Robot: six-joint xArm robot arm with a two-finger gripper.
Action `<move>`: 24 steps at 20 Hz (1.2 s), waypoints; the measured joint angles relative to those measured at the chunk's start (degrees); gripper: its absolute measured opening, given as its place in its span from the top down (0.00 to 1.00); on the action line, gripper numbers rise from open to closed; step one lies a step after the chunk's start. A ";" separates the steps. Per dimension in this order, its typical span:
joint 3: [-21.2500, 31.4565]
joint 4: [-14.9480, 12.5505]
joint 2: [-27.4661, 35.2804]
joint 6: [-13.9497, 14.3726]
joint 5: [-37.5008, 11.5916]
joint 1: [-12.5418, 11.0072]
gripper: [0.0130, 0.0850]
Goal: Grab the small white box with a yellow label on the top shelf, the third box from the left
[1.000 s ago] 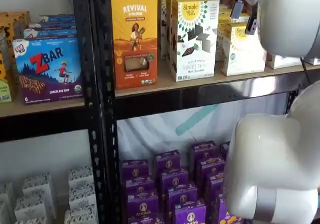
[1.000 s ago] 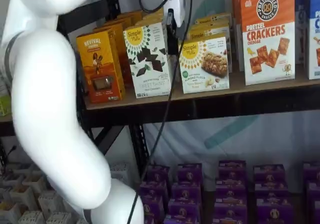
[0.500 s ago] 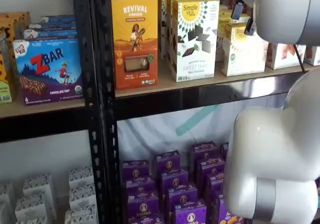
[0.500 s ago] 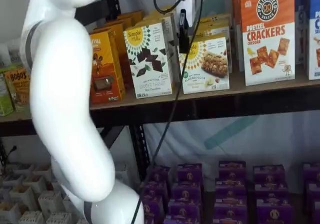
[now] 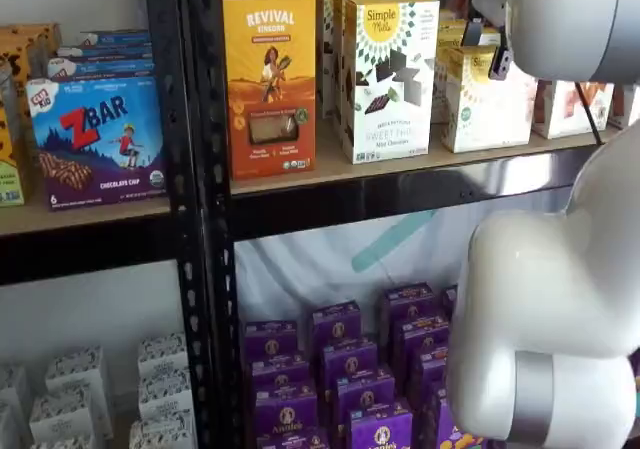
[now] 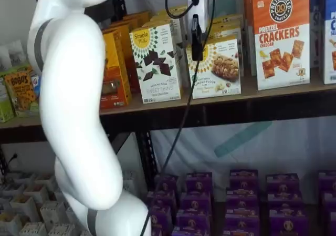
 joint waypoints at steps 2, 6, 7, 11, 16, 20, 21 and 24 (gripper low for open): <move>-0.77 -0.67 0.69 0.19 1.06 0.24 0.00; -2.47 -3.00 2.08 0.83 3.59 1.22 0.00; -2.62 -3.59 2.23 0.99 3.89 1.49 0.00; -2.02 -4.58 2.07 1.38 3.79 2.09 0.00; 1.13 -4.37 0.17 1.35 0.24 2.27 0.00; 2.08 -4.52 -0.27 1.13 -0.81 2.15 0.00; 2.07 -4.71 -0.21 1.11 -0.75 2.15 0.00; 1.69 -5.21 0.15 1.12 -0.20 2.24 0.00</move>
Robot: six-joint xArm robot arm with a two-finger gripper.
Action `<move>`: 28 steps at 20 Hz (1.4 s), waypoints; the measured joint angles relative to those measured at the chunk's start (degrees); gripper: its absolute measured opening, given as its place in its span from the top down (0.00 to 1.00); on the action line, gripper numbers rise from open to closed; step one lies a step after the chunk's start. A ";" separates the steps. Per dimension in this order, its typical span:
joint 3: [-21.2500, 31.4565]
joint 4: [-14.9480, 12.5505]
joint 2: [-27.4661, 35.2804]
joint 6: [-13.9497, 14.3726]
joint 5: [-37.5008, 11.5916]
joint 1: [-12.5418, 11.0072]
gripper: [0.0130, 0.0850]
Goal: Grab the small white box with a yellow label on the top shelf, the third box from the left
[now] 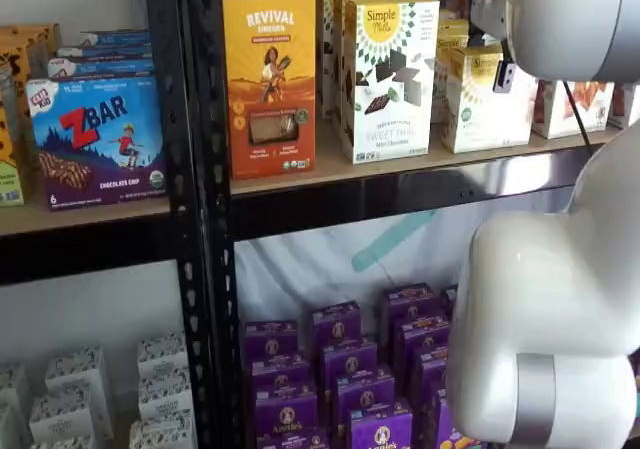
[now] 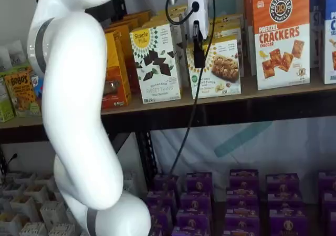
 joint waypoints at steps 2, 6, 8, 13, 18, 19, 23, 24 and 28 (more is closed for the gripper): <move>-0.02 0.32 0.11 -0.15 0.03 -0.21 0.06; -0.01 0.41 0.20 -0.19 -0.03 -0.25 0.17; -0.04 0.27 0.27 -0.12 0.00 -0.15 0.22; 0.12 0.31 0.26 -0.05 -0.26 -0.07 0.28; 0.31 0.48 0.19 -0.17 -0.44 -0.20 0.39; 0.35 0.47 0.18 -0.19 -0.45 -0.20 0.39; 0.54 0.57 0.09 -0.29 -0.53 -0.32 0.44; 0.54 0.63 0.09 -0.30 -0.50 -0.34 0.50; 0.73 0.62 -0.02 -0.34 -0.66 -0.35 0.50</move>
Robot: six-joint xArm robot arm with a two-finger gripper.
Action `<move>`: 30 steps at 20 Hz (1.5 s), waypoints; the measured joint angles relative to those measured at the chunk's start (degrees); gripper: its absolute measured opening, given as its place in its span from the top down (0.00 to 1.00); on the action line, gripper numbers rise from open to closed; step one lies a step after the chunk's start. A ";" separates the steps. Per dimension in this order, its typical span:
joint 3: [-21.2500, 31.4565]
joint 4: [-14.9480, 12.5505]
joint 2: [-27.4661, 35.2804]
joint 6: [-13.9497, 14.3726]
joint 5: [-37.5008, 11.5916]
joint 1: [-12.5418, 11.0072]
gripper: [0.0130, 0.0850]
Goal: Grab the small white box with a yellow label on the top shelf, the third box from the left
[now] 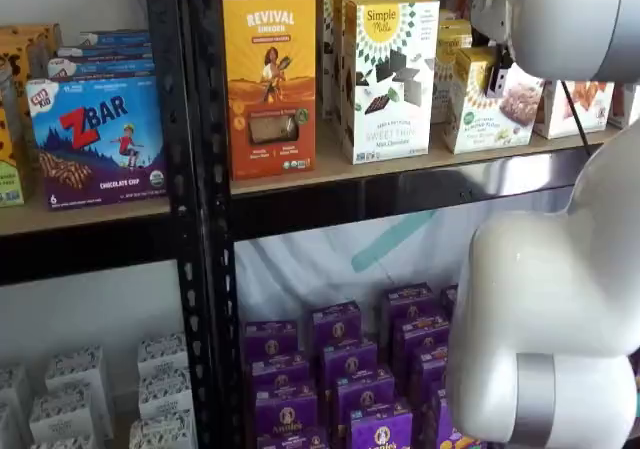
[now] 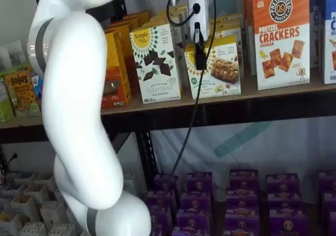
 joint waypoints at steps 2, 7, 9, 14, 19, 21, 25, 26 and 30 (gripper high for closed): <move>0.05 0.06 -0.04 -0.05 -0.03 -0.07 0.50; 0.14 0.25 -0.12 -0.26 0.01 -0.31 0.61; 0.07 0.20 -0.09 -0.31 0.12 -0.35 0.61; -0.35 0.38 0.08 -0.56 0.60 -0.68 0.67; -1.04 0.15 0.20 -0.61 1.83 -0.79 0.67; -1.21 0.30 -0.24 -0.66 2.87 -0.98 0.67; -0.15 0.30 -2.47 -0.90 4.31 -1.38 0.67; 0.17 0.20 -3.08 -0.94 4.78 -1.45 0.67; 2.79 0.02 -6.55 -1.17 5.78 -1.77 0.67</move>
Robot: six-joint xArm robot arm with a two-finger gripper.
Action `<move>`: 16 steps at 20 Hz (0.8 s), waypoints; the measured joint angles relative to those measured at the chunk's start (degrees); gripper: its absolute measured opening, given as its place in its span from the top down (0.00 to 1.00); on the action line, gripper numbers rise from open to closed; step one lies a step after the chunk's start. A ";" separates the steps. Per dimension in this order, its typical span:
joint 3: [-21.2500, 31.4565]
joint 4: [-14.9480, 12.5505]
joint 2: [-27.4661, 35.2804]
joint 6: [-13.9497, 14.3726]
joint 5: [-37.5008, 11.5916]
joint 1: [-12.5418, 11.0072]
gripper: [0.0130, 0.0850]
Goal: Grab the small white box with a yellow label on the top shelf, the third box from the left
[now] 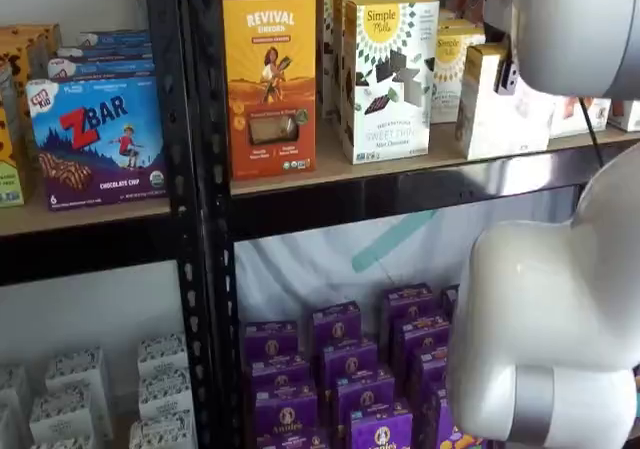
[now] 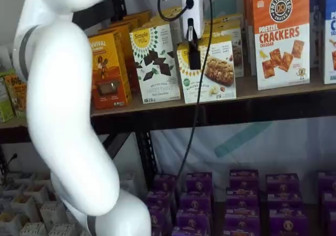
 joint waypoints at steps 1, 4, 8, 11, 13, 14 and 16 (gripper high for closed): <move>0.67 0.24 -0.83 -0.07 0.05 -0.14 0.67; 2.79 0.23 -3.48 0.05 1.08 -0.09 0.67; 5.95 -1.20 -7.25 1.14 2.61 1.26 0.67; 8.42 -2.10 -10.06 2.34 3.63 2.62 0.67; 10.05 -2.27 -11.93 3.17 4.12 3.46 0.67; 11.04 -2.39 -13.01 3.68 4.30 3.99 0.67; 12.65 -2.63 -14.87 4.71 4.76 5.05 0.67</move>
